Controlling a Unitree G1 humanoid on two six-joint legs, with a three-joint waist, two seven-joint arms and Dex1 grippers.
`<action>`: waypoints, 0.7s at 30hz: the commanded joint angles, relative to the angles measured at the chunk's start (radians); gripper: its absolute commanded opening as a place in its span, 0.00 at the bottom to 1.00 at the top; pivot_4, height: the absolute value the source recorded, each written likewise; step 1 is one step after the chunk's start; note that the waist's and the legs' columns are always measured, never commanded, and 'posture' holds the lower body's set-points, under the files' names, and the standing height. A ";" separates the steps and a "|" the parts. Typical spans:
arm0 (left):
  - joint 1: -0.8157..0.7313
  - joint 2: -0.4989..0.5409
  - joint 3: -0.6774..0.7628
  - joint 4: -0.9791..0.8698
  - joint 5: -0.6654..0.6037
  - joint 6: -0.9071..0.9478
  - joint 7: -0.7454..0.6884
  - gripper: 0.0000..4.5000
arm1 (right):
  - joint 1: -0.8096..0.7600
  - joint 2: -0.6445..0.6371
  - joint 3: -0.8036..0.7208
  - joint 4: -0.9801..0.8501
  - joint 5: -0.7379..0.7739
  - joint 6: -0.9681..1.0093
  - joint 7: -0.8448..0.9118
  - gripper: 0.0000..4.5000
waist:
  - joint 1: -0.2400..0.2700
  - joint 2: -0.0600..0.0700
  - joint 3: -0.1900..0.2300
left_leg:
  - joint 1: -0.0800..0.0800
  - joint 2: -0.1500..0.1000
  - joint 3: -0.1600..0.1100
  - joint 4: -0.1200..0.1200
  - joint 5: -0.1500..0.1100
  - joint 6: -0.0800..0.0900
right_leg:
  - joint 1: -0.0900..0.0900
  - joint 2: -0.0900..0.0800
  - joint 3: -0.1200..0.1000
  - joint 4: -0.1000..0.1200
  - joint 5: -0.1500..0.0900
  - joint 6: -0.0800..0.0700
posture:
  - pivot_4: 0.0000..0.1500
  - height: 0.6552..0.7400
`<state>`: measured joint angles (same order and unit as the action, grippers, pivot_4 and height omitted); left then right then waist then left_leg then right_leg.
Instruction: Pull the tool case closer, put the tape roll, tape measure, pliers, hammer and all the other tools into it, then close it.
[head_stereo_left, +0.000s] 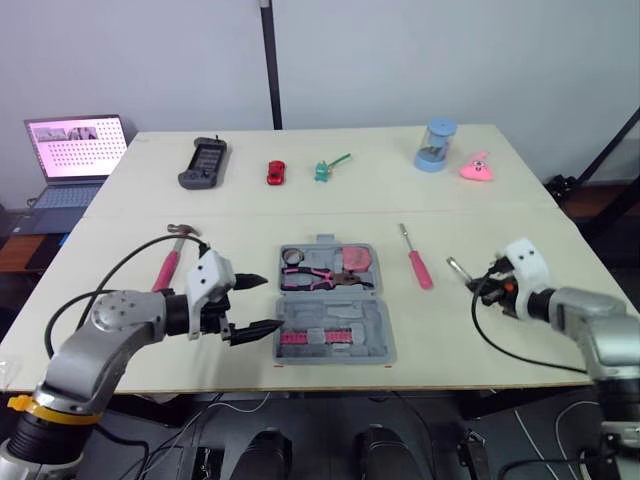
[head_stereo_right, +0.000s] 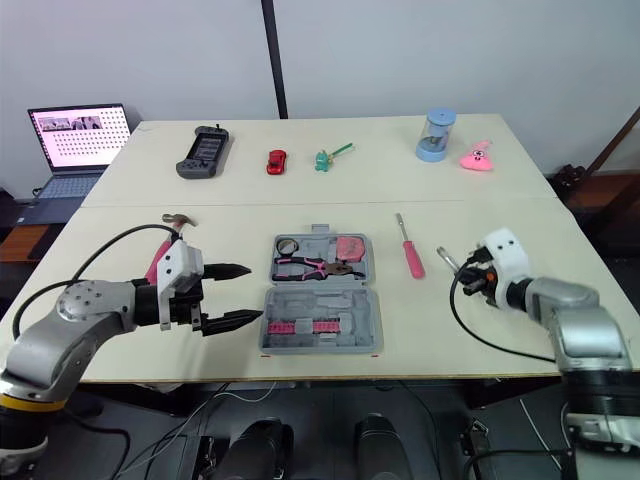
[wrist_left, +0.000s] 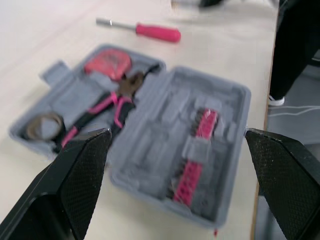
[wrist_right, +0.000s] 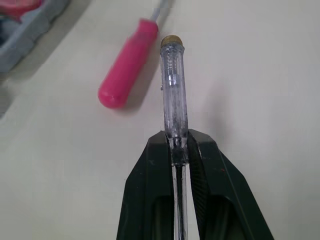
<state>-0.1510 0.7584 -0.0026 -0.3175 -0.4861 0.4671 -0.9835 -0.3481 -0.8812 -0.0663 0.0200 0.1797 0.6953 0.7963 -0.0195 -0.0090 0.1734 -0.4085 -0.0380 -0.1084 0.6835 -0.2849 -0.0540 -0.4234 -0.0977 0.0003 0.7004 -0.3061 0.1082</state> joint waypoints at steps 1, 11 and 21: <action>0.047 -0.001 0.021 0.031 0.036 -0.085 -0.019 1.00 | -0.109 -0.078 0.143 -0.123 -0.077 -0.068 0.108 0.02 | -0.003 0.000 0.000 | 0.000 0.000 0.000 0.000 0.000 0.000 | 0.000 0.000 0.000 0.000 0.000 0.000 | 1.00 0.22; 0.196 -0.034 0.101 0.044 0.062 -0.192 0.034 1.00 | -0.452 -0.061 0.502 -0.244 -0.091 0.189 0.377 0.02 | 0.010 0.000 0.001 | -0.002 0.000 -0.003 0.000 0.000 0.000 | 0.000 -0.005 -0.002 -0.002 0.000 0.000 | 1.00 0.22; 0.341 -0.044 0.166 0.023 0.072 -0.234 0.081 1.00 | -0.599 0.187 0.789 -0.118 -0.286 0.152 0.329 0.02 | 0.005 0.000 0.002 | -0.002 0.000 -0.003 -0.001 0.000 0.000 | -0.003 -0.005 -0.002 -0.001 0.000 0.000 | 1.00 0.22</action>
<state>0.1873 0.7152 0.1367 -0.2595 -0.4219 0.2516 -0.9129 -0.9128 -0.7086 0.7158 -0.1200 -0.0683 0.8719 1.1377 -0.0143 -0.0091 0.1749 -0.4109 -0.0383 -0.1116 0.6828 -0.2847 -0.0544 -0.4261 -0.1031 -0.0018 0.6996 -0.3060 0.1085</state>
